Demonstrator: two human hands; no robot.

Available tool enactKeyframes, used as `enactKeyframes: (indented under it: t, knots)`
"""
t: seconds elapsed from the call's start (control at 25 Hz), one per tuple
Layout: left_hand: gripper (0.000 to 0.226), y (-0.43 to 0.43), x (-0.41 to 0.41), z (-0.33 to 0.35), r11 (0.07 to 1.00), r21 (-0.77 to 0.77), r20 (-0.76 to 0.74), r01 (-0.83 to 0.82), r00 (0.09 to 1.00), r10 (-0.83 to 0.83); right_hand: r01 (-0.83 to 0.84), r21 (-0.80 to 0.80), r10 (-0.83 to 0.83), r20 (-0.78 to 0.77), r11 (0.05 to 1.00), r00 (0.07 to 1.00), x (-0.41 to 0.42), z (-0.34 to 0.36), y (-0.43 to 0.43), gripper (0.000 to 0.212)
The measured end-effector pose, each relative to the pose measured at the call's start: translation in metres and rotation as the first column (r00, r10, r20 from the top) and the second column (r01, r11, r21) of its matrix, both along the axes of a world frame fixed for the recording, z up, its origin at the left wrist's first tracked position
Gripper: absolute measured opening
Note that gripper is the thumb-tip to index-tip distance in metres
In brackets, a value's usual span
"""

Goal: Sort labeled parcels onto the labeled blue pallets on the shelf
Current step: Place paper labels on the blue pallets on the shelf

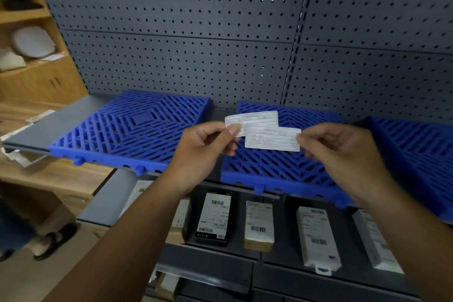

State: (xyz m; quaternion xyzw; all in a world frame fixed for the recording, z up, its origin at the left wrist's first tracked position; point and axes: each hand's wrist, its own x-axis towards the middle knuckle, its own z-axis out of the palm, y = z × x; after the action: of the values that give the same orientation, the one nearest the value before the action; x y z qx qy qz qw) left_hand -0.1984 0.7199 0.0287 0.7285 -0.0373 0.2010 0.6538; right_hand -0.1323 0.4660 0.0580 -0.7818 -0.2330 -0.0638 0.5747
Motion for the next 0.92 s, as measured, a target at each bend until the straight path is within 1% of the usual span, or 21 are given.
enactKeyframes:
  t: [0.08,0.16,0.24,0.32,0.4,0.6,0.8,0.84,0.92]
  knots:
    - [0.018,0.002,0.005,0.001,1.0,0.016,-0.001,-0.007,1.0,0.007,0.049,-0.121,-0.055,-0.047,0.991,0.997,0.008,-0.007,-0.017,0.008]
    - [0.017,0.0,0.01,0.001,1.0,0.03,0.0,0.0,1.0,0.0,0.056,-0.258,-0.086,-0.105,0.964,0.991,0.013,-0.015,-0.033,0.01]
    - [0.016,-0.006,0.015,0.001,0.999,0.035,0.0,0.007,1.0,-0.007,0.084,-0.318,-0.13,-0.125,0.944,0.984,0.017,-0.022,-0.043,0.01]
    - [0.016,-0.012,0.018,0.0,0.999,0.034,-0.004,0.011,1.0,-0.01,0.124,-0.358,-0.174,-0.11,0.925,0.979,0.02,-0.024,-0.048,0.01]
    - [0.017,-0.017,0.02,0.0,0.999,0.033,-0.016,0.01,1.0,-0.009,0.112,-0.401,-0.17,-0.111,0.909,0.979,0.023,-0.025,-0.051,0.013]
    - [0.028,-0.024,0.023,0.004,0.998,0.051,-0.032,0.023,0.999,-0.022,0.075,-0.432,-0.141,-0.122,0.899,0.982,0.026,-0.027,-0.056,0.013]
    - [0.027,-0.022,0.025,0.005,0.998,0.054,-0.025,0.027,0.999,-0.026,0.129,-0.454,-0.185,-0.08,0.882,0.98,0.027,-0.03,-0.055,0.018]
    - [0.028,-0.022,0.026,0.005,0.998,0.056,-0.024,0.028,0.999,-0.027,0.135,-0.439,-0.186,-0.077,0.888,0.979,0.028,-0.029,-0.055,0.017]
    - [0.025,-0.018,0.027,0.005,0.997,0.062,-0.027,0.036,0.999,-0.035,0.177,-0.346,-0.205,-0.044,0.921,0.978,0.026,-0.024,-0.053,0.011]
